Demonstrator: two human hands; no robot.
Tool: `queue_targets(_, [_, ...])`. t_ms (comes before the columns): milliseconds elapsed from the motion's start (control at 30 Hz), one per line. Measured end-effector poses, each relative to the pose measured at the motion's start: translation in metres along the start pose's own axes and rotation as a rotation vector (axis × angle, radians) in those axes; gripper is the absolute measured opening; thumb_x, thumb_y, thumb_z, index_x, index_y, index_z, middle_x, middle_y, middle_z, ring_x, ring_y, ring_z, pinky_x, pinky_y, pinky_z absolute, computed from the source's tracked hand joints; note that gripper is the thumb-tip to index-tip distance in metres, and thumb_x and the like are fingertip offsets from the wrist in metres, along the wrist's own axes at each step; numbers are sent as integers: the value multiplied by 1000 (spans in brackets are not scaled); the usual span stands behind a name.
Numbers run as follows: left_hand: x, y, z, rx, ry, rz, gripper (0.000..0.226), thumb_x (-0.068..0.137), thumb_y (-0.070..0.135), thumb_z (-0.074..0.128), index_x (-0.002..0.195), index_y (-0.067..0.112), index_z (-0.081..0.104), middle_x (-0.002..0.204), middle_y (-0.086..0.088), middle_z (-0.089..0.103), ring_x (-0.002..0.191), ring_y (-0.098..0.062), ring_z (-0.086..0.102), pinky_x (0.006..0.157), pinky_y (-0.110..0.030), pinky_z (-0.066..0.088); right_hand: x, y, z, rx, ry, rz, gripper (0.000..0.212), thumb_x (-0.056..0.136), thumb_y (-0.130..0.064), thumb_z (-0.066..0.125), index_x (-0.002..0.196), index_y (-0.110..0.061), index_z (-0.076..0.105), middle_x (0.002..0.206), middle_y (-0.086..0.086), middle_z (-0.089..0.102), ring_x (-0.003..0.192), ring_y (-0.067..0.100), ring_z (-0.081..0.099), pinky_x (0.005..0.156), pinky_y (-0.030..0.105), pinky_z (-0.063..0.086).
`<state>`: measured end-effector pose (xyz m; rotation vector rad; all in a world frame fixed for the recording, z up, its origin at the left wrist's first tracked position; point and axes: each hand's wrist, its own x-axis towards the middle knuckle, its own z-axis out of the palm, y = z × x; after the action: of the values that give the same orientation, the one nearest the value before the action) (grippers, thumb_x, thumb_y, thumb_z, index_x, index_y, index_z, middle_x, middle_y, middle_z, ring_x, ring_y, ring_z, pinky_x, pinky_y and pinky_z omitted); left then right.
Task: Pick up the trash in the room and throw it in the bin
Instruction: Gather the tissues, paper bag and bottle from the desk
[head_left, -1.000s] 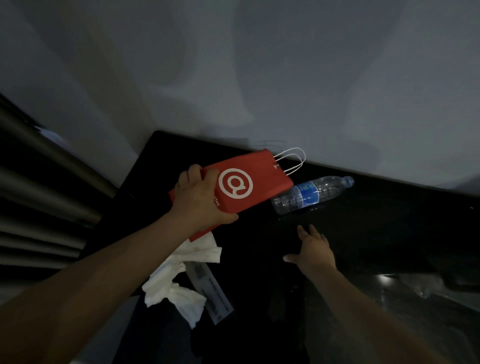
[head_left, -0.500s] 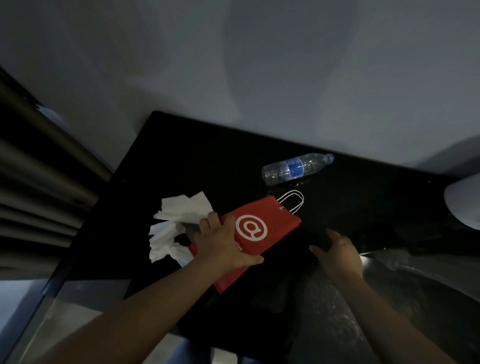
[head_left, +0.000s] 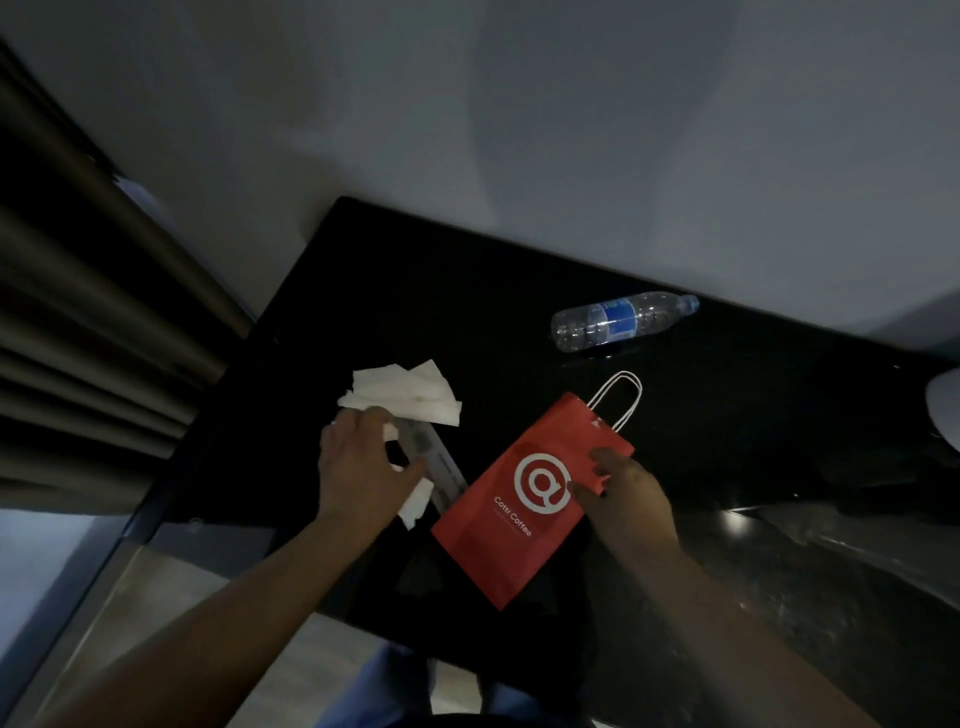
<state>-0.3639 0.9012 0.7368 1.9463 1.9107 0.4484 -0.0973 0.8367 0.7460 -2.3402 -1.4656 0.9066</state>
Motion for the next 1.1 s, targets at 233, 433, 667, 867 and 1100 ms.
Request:
queue_targets(233, [14,-57,-17,91,-142,-77,120,55,53,84,150,21,19,153,-12,10,138,-38,14,109,-54,26,15,-66,50,-89,-181,-204,49,85,-28,66,131,-18,52,122,3,56,107,19,58,83,25,45])
queue_targets(433, [16,-63,8,105,-409,-24,122,60,54,81,152,31,4,156,-3,-16,142,-36,-1,109,-52,34,47,-113,80,-206,-274,-366,77,83,-27,69,148,-19,29,144,11,33,122,29,46,97,37,47])
queue_targets(667, [15,-76,25,262,-338,-7,91,67,56,74,139,25,29,141,-5,27,123,-29,31,92,-42,47,69,-138,107,-446,-367,-373,69,89,-37,59,148,-24,26,145,10,24,124,34,36,97,42,44])
queue_targets(867, [24,-90,22,124,-312,40,65,71,30,76,128,14,48,126,-11,41,110,-31,40,90,-37,45,73,-136,122,-369,-285,-375,53,87,-35,61,136,-19,45,128,9,37,111,29,44,88,36,45])
queue_targets(1100, [36,-100,16,-126,-335,-143,57,66,47,55,105,6,62,105,-15,55,92,-28,59,78,-31,51,83,-134,126,-188,-279,-362,21,85,-5,58,102,-8,69,105,11,61,93,25,61,73,23,42])
